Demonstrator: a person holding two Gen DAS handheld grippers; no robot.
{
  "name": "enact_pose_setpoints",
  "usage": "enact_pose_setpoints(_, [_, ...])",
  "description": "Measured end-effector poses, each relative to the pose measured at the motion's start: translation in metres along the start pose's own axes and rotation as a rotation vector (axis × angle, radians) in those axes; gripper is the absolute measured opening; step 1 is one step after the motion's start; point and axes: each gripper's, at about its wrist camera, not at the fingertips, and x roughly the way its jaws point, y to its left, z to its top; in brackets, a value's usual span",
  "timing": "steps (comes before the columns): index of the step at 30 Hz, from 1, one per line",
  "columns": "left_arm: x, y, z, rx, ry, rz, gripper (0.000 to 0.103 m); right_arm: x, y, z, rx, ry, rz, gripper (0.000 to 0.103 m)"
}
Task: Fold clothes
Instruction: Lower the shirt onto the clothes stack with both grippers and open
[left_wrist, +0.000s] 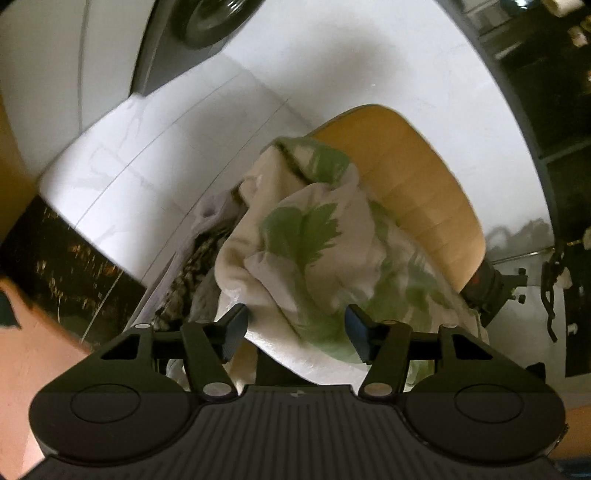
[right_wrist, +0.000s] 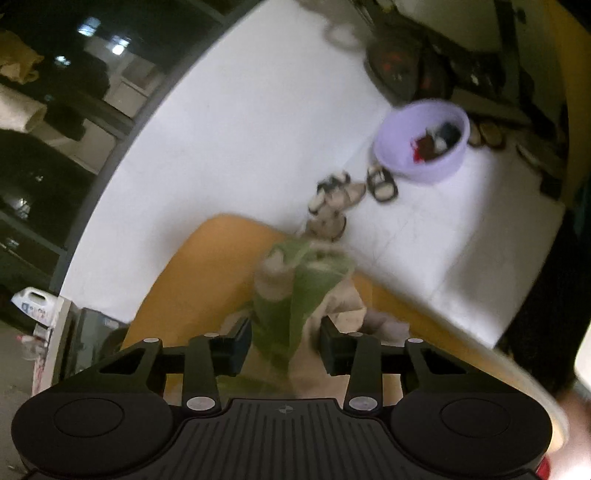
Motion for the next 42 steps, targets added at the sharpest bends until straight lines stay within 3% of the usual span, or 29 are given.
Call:
enact_pose_setpoints(3, [-0.006, 0.005, 0.002, -0.021, -0.027, -0.001, 0.060, 0.003, -0.001, -0.002, 0.027, 0.020, -0.004, 0.046])
enact_pose_setpoints(8, [-0.013, -0.004, 0.012, 0.027, -0.075, -0.007, 0.058, 0.020, -0.008, -0.001, 0.083, 0.043, -0.012, 0.047])
enact_pose_setpoints(9, [-0.015, -0.009, 0.012, 0.057, -0.093, -0.023, 0.049, 0.022, -0.009, 0.000, 0.093, 0.045, -0.016, 0.047])
enact_pose_setpoints(10, [-0.018, -0.015, 0.012, 0.088, -0.111, -0.040, 0.017, 0.021, -0.009, -0.001, 0.100, 0.043, -0.018, 0.045])
enact_pose_setpoints(11, [-0.022, -0.019, 0.011, 0.111, -0.134, -0.043, 0.006, 0.020, -0.010, -0.002, 0.107, 0.039, -0.021, 0.031])
enact_pose_setpoints(12, [-0.027, -0.023, 0.010, 0.134, -0.158, -0.046, 0.006, 0.015, -0.008, -0.004, 0.102, 0.027, -0.031, 0.015])
enact_pose_setpoints(14, [-0.035, -0.031, 0.008, 0.180, -0.205, -0.050, 0.004, 0.003, -0.004, -0.002, 0.086, -0.005, 0.002, 0.009])
enact_pose_setpoints(17, [-0.045, -0.025, 0.014, 0.117, -0.233, -0.076, 0.003, -0.022, 0.003, 0.004, 0.089, -0.046, 0.091, 0.006])
enact_pose_setpoints(22, [-0.057, -0.007, 0.017, 0.061, -0.241, -0.093, 0.003, -0.069, 0.005, 0.000, 0.098, -0.087, 0.121, 0.003])
enact_pose_setpoints(26, [-0.038, 0.008, 0.008, 0.052, -0.145, -0.018, 0.004, -0.078, -0.021, -0.014, 0.126, -0.073, -0.005, 0.003])
enact_pose_setpoints(28, [-0.027, 0.014, 0.008, 0.044, -0.090, 0.031, 0.011, -0.071, -0.034, -0.022, 0.144, -0.033, -0.088, 0.010])
enact_pose_setpoints(30, [-0.024, 0.012, 0.011, 0.065, -0.086, 0.075, 0.023, -0.066, -0.034, -0.027, 0.128, -0.005, -0.154, 0.048])
enact_pose_setpoints(33, [-0.030, -0.004, 0.019, 0.150, -0.162, 0.105, 0.036, -0.070, -0.014, -0.031, 0.018, -0.085, -0.168, 0.065])
enact_pose_setpoints(35, [-0.025, -0.016, 0.026, 0.203, -0.181, 0.066, 0.055, -0.071, -0.001, -0.029, -0.037, -0.114, -0.140, 0.073])
enact_pose_setpoints(36, [-0.019, -0.019, 0.030, 0.208, -0.171, 0.045, 0.055, -0.068, 0.003, -0.028, -0.047, -0.113, -0.122, 0.075])
enact_pose_setpoints(37, [-0.012, -0.021, 0.034, 0.212, -0.161, 0.025, 0.055, -0.066, 0.007, -0.026, -0.056, -0.111, -0.103, 0.075])
enact_pose_setpoints(38, [-0.005, -0.022, 0.036, 0.197, -0.146, 0.000, 0.045, -0.062, 0.010, -0.025, -0.052, -0.101, -0.096, 0.075])
enact_pose_setpoints(40, [0.010, -0.023, 0.038, 0.163, -0.102, -0.005, 0.001, -0.053, 0.013, -0.023, -0.030, -0.072, -0.113, 0.077])
enact_pose_setpoints(42, [0.009, -0.020, 0.035, 0.125, -0.118, 0.060, 0.000, -0.049, 0.017, -0.019, -0.017, -0.055, -0.133, 0.083])
